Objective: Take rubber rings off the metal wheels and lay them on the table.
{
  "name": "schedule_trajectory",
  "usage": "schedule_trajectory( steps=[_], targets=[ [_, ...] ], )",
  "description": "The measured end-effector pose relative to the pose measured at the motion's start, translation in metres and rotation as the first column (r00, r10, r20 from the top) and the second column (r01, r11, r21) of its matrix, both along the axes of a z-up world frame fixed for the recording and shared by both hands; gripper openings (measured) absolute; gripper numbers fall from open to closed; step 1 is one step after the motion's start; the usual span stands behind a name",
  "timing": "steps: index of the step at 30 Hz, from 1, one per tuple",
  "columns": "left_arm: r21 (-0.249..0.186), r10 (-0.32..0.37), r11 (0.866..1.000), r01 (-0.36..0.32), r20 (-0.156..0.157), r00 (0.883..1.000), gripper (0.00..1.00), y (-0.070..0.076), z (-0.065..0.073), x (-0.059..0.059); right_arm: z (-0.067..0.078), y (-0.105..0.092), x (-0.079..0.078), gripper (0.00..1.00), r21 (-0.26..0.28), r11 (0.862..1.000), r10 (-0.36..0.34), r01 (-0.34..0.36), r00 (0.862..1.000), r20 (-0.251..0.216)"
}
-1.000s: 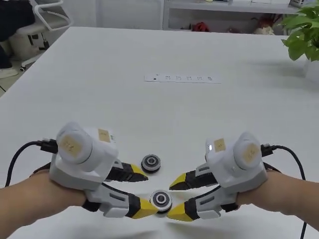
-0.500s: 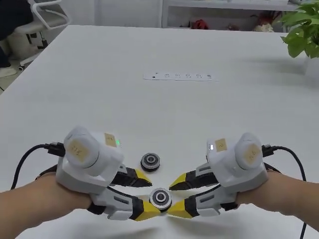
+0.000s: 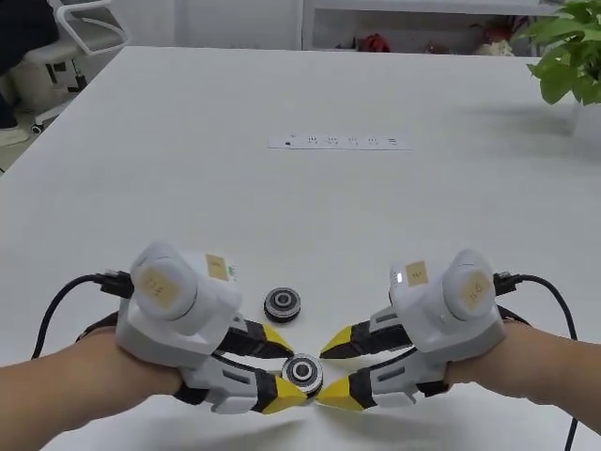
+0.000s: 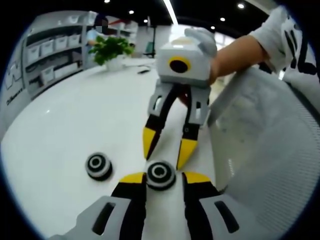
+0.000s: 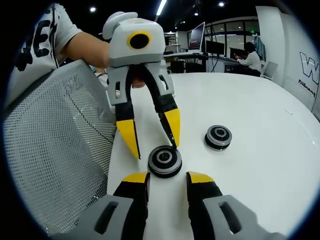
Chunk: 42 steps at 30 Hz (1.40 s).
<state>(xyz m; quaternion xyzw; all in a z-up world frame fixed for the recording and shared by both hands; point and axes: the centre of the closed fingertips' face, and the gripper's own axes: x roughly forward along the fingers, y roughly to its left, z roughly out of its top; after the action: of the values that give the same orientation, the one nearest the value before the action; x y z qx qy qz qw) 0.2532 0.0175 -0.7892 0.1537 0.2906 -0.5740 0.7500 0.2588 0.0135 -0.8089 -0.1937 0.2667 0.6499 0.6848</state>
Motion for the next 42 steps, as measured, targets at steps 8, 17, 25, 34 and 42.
schedule_trajectory(
  steps=[8, 17, 25, 34, 42],
  targets=[
    [0.009, 0.000, 1.000, 0.000, 0.012, 1.000, 0.23, -0.0005, -0.0011, 0.0028, 0.0007, 0.0002, 0.0004, 0.26, 0.005, 1.000, -0.004, 0.004, 1.000, 0.000],
    [0.015, -0.009, 1.000, 0.008, 0.023, 1.000, 0.18, -0.0027, -0.0022, 0.0045, 0.0009, -0.0003, 0.0011, 0.26, 0.006, 1.000, -0.009, 0.009, 1.000, 0.001],
    [0.032, -0.021, 0.999, 0.020, 0.056, 0.998, 0.15, -0.0033, -0.0039, 0.0051, 0.0009, -0.0004, 0.0009, 0.26, 0.005, 1.000, -0.009, 0.009, 1.000, 0.003],
    [0.035, -0.031, 0.999, 0.029, 0.060, 0.998, 0.15, -0.0054, -0.0043, 0.0040, 0.0004, -0.0001, -0.0003, 0.27, 0.002, 1.000, -0.003, 0.003, 1.000, 0.003],
    [0.027, -0.029, 0.999, 0.028, 0.054, 0.998, 0.15, -0.0056, -0.0041, 0.0036, 0.0015, 0.0005, 0.0001, 0.26, 0.009, 1.000, -0.005, 0.005, 1.000, 0.003]
  ],
)
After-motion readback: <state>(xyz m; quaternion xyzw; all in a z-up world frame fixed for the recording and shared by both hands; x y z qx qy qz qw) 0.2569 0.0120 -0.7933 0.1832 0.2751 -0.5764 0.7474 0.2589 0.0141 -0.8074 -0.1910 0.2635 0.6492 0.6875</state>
